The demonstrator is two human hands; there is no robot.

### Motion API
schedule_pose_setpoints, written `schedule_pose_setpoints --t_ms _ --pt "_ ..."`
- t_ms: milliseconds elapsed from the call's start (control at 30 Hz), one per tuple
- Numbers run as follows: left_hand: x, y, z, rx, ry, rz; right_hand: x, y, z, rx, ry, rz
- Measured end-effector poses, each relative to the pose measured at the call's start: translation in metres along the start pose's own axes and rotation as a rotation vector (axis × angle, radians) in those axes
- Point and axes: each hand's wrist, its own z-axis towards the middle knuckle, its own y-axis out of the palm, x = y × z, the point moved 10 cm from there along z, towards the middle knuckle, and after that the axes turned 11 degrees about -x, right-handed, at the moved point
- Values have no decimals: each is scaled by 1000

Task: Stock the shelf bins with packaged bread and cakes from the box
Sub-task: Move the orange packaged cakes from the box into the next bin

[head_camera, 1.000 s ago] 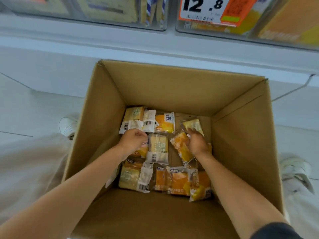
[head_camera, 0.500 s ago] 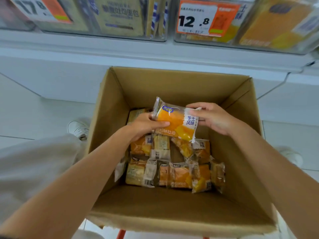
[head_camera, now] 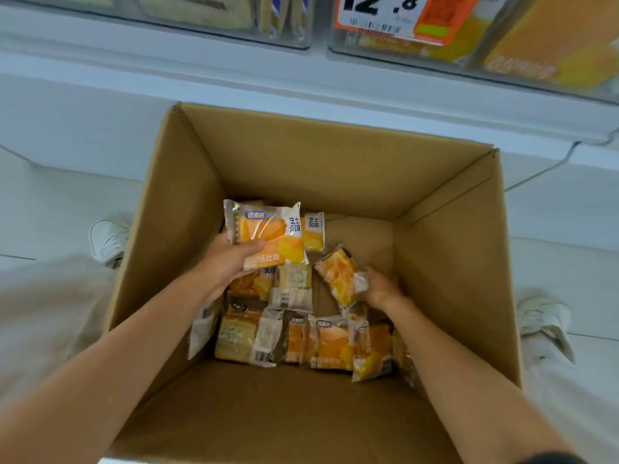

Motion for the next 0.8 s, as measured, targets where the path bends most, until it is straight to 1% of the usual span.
schedule_pose_setpoints --t_ms 67,100,133,167,200,267,333,400,500,533,600,667,733,767,800 --pt "-4 -4 2 11 -1 12 -22 -17 -4 158 -48 -268" --pt "-5 -6 3 20 -2 17 -36 -25 -8 209 -89 -404" --pt "-5 -6 4 28 0 17 -48 -32 -9 236 -133 -480" --pt "-4 -6 5 36 7 16 -58 -38 -9 230 -191 -494" --pt "-3 -6 4 44 13 11 -67 -42 -9 192 -261 -454" --pt "3 -4 3 57 32 -11 -85 -55 -17 101 -388 -230" --pt "11 -3 -1 71 60 -24 -111 -76 -44 93 -505 13" --pt "26 1 -8 85 94 -16 -134 -97 -78 87 -592 188" --pt "53 4 -24 111 153 11 -153 -126 -133 54 -673 445" --pt "63 8 -32 89 166 1 -156 -136 -150 43 -694 515" --pt "74 26 -44 -38 143 -20 -159 -151 -180 64 -728 614" --pt "82 59 -58 -229 93 10 -159 -160 -200 160 -721 668" --pt "98 94 -78 -361 125 34 -160 -159 -216 250 -685 702" --pt "107 105 -86 -377 154 21 -160 -157 -224 266 -669 715" --pt "116 112 -94 -360 182 10 -159 -154 -231 248 -659 748"
